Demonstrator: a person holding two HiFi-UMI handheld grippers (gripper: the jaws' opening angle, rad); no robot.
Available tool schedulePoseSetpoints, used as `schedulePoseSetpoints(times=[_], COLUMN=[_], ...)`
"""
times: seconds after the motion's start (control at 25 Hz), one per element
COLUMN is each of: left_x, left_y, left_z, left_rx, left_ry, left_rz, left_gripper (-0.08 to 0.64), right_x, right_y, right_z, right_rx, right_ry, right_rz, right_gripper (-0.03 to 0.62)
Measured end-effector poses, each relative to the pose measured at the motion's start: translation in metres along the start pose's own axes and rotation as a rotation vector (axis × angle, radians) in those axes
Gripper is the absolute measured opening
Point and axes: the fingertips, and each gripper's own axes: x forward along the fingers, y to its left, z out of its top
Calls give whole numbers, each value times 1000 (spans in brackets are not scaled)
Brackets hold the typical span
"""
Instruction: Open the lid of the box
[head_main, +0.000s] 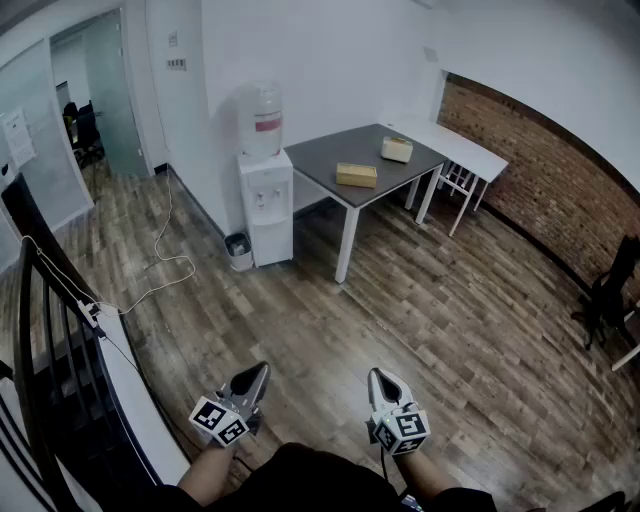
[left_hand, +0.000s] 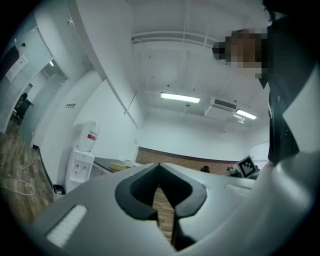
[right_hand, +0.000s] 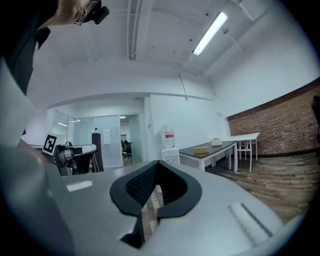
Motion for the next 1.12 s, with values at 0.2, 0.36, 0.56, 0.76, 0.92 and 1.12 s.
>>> schedulePoseSetpoints(times=[0.2, 0.36, 0.56, 0.76, 0.92, 1.12], left_x=[1, -7, -16, -29, -34, -24], left_y=[12, 15, 20, 26, 40, 59], left_z=[2, 1, 3, 0, -11, -12], left_rx=[-8, -32, -58, -56, -72, -53], left_ry=[-3, 0, 8, 19, 32, 35], left_rz=[9, 6, 2, -12, 2, 16], left_gripper=[0, 0, 0, 0, 0, 0], right_x=[18, 25, 31, 27, 26, 44], right_y=[-1, 6, 19, 33, 35, 20], right_z=[-4, -5, -4, -10, -13, -18], right_rx=[-14, -11, -1, 26, 28, 54], right_ry=[-12, -6, 6, -8, 4, 22], right_rz=[35, 41, 41, 34, 24, -4], right_gripper=[2, 2, 2, 2, 3, 3])
